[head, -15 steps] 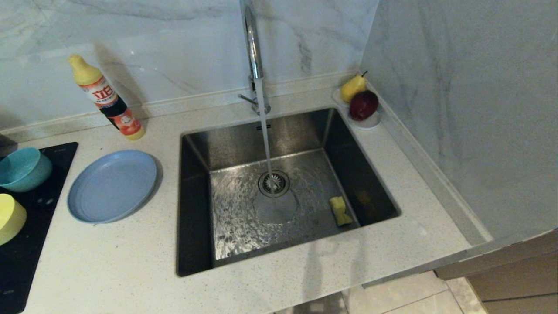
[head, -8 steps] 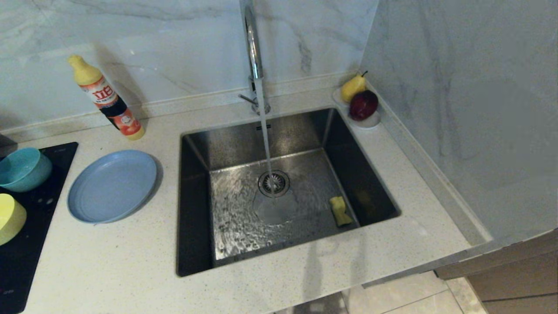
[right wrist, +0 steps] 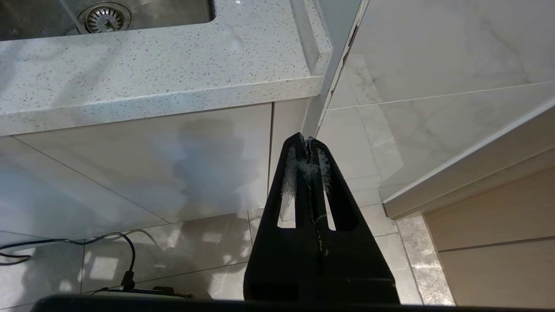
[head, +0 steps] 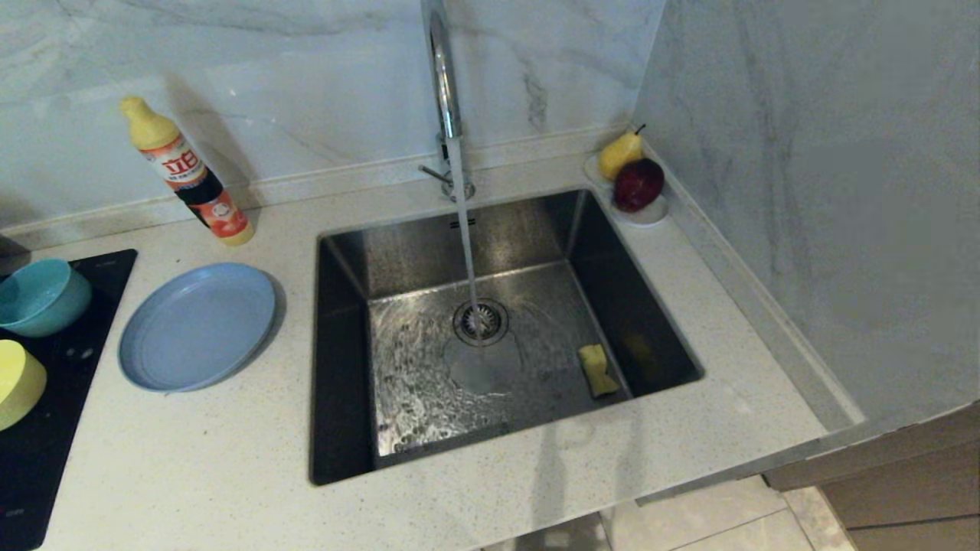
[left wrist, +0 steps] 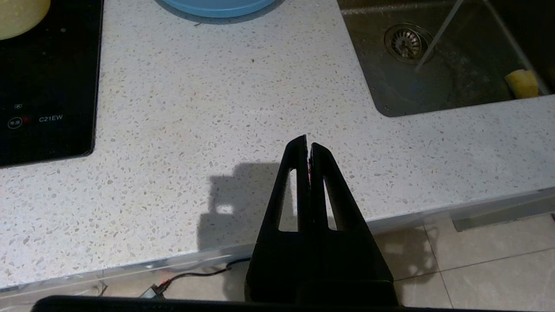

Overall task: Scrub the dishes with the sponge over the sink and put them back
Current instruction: Turn off the faucet

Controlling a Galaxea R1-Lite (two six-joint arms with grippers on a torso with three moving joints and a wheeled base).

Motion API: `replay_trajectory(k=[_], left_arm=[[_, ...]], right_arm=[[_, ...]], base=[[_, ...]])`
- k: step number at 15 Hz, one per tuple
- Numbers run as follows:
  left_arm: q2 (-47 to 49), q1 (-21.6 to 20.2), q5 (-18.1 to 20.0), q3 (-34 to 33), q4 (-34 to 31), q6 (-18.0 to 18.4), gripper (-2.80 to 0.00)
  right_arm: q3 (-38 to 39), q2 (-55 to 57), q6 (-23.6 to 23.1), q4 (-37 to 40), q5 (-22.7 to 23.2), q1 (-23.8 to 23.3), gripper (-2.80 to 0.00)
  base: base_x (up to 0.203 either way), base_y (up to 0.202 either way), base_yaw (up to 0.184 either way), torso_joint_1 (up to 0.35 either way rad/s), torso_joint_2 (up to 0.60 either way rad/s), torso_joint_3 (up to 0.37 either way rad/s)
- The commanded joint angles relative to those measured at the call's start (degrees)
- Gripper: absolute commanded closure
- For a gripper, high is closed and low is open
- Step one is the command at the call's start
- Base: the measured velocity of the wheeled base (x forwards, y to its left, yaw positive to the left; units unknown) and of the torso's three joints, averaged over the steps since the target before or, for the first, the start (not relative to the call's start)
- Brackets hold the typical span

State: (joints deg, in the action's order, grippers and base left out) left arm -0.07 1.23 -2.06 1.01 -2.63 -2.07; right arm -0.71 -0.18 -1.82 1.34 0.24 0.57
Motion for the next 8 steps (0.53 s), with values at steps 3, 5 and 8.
replay_trajectory(k=[3,5,8], left_arm=[[-0.01,0.00,-0.05,-0.13,0.24,-0.31,0.00],[0.14,-0.05,-0.08,3.14,0.02,-2.21,0.00],[0.39,-0.05,3.84,15.52,-6.09,-4.39,0.00]], right_arm=[[0.00,0.01,0.06,-0.02,0.02,0.04,0.00],[0.00,-0.06,0.06,-0.01,0.02,0.04,0.00],[0.00,0.01,0.06,-0.02,0.02,0.01,0.00]], base=[[0.000,0.000,0.000,0.000,0.00,0.000],[0.000,0.000,0.000,0.000,0.00,0.000],[0.000,0.000,0.000,0.000,0.00,0.000]])
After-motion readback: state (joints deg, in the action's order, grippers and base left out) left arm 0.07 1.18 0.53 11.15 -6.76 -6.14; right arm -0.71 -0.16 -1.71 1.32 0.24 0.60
